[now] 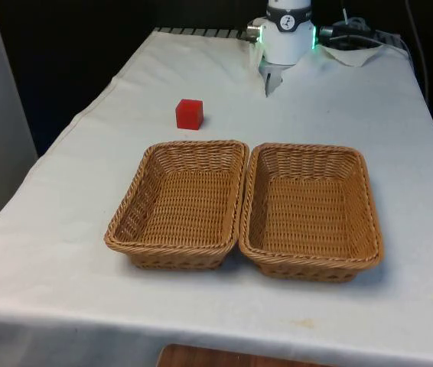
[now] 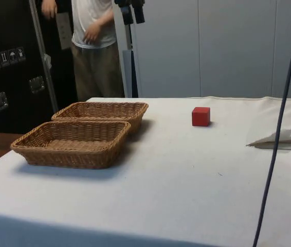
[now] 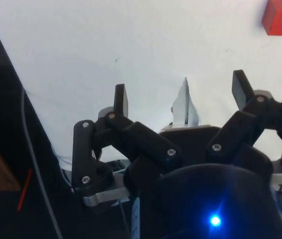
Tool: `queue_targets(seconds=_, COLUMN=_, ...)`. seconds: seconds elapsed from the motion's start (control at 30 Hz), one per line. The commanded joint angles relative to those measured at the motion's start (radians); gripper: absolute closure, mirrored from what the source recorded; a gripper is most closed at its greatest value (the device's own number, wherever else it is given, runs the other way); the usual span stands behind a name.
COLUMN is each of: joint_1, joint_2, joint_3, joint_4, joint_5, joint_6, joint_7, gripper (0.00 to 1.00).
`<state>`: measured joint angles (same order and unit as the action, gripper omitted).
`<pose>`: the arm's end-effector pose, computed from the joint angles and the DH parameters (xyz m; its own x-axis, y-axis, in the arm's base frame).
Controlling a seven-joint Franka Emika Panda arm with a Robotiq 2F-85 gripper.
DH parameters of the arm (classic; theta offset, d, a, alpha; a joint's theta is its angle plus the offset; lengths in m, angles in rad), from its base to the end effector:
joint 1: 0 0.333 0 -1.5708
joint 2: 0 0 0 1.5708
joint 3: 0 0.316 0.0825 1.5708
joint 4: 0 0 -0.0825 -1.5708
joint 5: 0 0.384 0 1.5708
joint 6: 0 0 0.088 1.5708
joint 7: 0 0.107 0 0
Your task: Pick up the red cube and place it into the right basket.
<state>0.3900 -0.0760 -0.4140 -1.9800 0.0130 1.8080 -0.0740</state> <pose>0.5263 -0.0157 0.4884 0.9938 0.0512 -0.0988 0.0464 -0.9977 -0.0502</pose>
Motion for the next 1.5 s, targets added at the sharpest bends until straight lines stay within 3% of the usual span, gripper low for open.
queue_targets(seconds=0.0, joint_1=-0.001, joint_2=-0.021, joint_3=0.000, joint_4=-0.020, joint_5=-0.015, joint_6=0.015, joint_7=0.001, gripper=0.00)
queue_targets(seconds=0.17, joint_1=-0.006, joint_2=-0.047, joint_3=-0.001, joint_4=-0.047, joint_5=-0.025, joint_6=0.005, joint_7=-0.002, gripper=0.00)
queue_targets(seconds=0.43, joint_1=-0.027, joint_2=-0.115, joint_3=-0.007, joint_4=-0.123, joint_5=-0.092, joint_6=0.026, joint_7=-0.004, gripper=0.00)
queue_targets(seconds=0.5, joint_1=-0.025, joint_2=-0.111, joint_3=-0.008, joint_4=-0.118, joint_5=-0.084, joint_6=0.018, joint_7=-0.006, gripper=0.00)
queue_targets(seconds=0.57, joint_1=-0.034, joint_2=-0.137, joint_3=-0.013, joint_4=-0.149, joint_5=-0.121, joint_6=0.026, joint_7=-0.004, gripper=0.00)
queue_targets(seconds=0.77, joint_1=-0.042, joint_2=-0.161, joint_3=-0.021, joint_4=-0.178, joint_5=-0.147, joint_6=0.018, joint_7=-0.006, gripper=0.00)
queue_targets(seconds=0.83, joint_1=-0.050, joint_2=-0.183, joint_3=-0.025, joint_4=-0.205, joint_5=-0.170, joint_6=0.035, joint_7=-0.009, gripper=0.00)
queue_targets(seconds=1.07, joint_1=-0.062, joint_2=-0.235, joint_3=-0.053, joint_4=-0.276, joint_5=-0.207, joint_6=0.055, joint_7=-0.025, gripper=0.00)
queue_targets(seconds=1.1, joint_1=-0.057, joint_2=-0.224, joint_3=-0.053, joint_4=-0.264, joint_5=-0.198, joint_6=0.040, joint_7=-0.023, gripper=0.00)
queue_targets(seconds=1.27, joint_1=-0.070, joint_2=-0.270, joint_3=-0.082, joint_4=-0.329, joint_5=-0.232, joint_6=0.071, joint_7=-0.044, gripper=0.00)
queue_targets(seconds=1.37, joint_1=-0.073, joint_2=-0.282, joint_3=-0.098, joint_4=-0.351, joint_5=-0.243, joint_6=0.079, joint_7=-0.052, gripper=0.00)
queue_targets(seconds=1.4, joint_1=-0.068, joint_2=-0.277, joint_3=-0.099, joint_4=-0.344, joint_5=-0.237, joint_6=0.067, joint_7=-0.051, gripper=0.00)
queue_targets(seconds=1.47, joint_1=-0.075, joint_2=-0.287, joint_3=-0.108, joint_4=-0.364, joint_5=-0.250, joint_6=0.087, joint_7=-0.057, gripper=0.00)
